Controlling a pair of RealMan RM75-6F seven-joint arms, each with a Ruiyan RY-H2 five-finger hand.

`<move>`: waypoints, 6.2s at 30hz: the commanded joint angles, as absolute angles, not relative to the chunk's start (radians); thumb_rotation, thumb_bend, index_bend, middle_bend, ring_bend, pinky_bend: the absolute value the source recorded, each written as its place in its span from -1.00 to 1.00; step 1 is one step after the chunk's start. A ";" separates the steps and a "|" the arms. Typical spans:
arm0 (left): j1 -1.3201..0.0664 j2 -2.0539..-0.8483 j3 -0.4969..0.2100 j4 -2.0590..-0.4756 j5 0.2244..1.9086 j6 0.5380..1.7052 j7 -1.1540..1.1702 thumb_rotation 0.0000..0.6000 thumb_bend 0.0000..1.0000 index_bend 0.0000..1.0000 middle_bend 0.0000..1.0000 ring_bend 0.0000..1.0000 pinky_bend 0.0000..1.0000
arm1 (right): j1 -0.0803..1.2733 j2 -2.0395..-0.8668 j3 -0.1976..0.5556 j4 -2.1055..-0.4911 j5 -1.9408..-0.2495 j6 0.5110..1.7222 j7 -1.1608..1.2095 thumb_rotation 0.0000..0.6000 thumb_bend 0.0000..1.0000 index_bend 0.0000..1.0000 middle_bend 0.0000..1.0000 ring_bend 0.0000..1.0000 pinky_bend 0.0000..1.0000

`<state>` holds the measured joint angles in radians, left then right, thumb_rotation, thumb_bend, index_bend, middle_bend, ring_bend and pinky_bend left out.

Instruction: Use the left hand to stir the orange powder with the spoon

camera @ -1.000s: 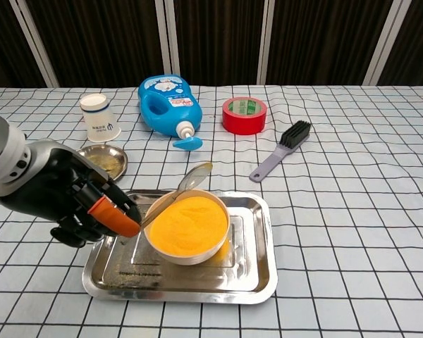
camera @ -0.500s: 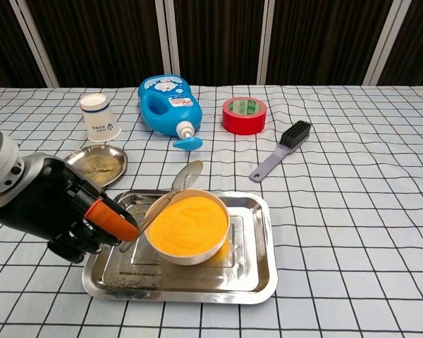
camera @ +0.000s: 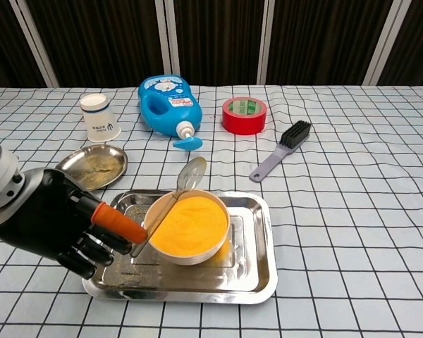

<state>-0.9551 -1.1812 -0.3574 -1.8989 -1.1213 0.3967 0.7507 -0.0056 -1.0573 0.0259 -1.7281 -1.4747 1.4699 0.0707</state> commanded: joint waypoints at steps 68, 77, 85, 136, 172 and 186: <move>-0.988 -1.133 -0.003 -1.540 -0.166 -0.475 -0.486 1.00 -0.79 -0.37 0.41 0.51 0.73 | -0.006 -1.055 0.027 -1.731 -1.469 1.468 0.076 1.00 -0.38 -1.00 -1.00 -1.00 -1.00; -0.923 -1.092 -0.077 -1.552 -0.044 -0.468 -0.559 1.00 -0.89 -0.46 0.36 0.47 0.73 | -0.006 -1.055 0.027 -1.733 -1.468 1.467 0.074 1.00 -0.38 -1.00 -1.00 -1.00 -1.00; -0.862 -1.048 -0.121 -1.557 0.044 -0.483 -0.599 1.00 -0.97 -0.52 0.33 0.45 0.73 | -0.006 -1.055 0.027 -1.734 -1.467 1.465 0.074 1.00 -0.38 -1.00 -1.00 -1.00 -1.00; -0.675 -1.307 0.013 -1.945 0.863 1.409 0.460 1.00 -0.82 -0.38 0.49 0.57 0.74 | -0.005 -1.052 0.024 -1.741 -1.463 1.456 0.073 1.00 -0.38 -1.00 -1.00 -1.00 -1.00; -0.627 -1.499 0.027 -2.037 1.018 1.433 0.808 1.00 -0.04 -0.24 0.57 0.67 0.80 | -0.003 -1.049 0.025 -1.742 -1.462 1.454 0.081 1.00 -0.38 -1.00 -1.00 -1.00 -1.00; -0.624 -1.541 0.020 -2.037 0.951 1.405 0.884 1.00 -0.12 -0.26 0.57 0.67 0.80 | -0.003 -1.049 0.025 -1.743 -1.462 1.454 0.082 1.00 -0.38 -1.00 -1.00 -1.00 -1.00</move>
